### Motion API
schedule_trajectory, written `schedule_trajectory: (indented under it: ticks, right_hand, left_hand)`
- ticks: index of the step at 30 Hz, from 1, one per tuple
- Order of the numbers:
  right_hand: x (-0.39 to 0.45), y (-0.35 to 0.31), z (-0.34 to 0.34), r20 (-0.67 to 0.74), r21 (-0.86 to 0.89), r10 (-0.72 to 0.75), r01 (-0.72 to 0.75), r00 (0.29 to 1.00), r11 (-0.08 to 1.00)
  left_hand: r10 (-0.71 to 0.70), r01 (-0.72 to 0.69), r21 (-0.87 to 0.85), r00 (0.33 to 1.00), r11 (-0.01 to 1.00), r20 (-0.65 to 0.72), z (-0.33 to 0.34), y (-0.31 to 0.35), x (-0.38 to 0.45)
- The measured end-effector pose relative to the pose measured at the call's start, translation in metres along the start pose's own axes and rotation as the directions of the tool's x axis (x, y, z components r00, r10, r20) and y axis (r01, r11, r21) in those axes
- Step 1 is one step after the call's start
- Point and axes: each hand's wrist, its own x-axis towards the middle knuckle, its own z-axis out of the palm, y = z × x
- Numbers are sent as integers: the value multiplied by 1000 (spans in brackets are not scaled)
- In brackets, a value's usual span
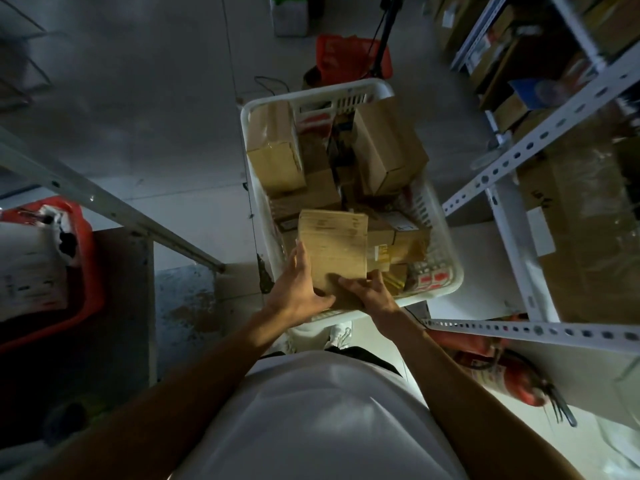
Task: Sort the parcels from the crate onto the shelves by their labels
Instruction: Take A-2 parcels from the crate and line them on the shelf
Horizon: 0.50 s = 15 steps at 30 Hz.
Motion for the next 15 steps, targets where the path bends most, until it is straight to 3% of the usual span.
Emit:
schedule_trajectory:
  ticks: [10,15]
  right_hand:
    - [4,4,7,17,-1,-66,66,998,998]
    - [7,-7,14,-56,-66,-112,108,992,992]
  left_hand:
    - [13,-16,-149,1000,989,-22,-7,-17,-15]
    - [-33,32,-153,999,988,1,-10,-21,-18]
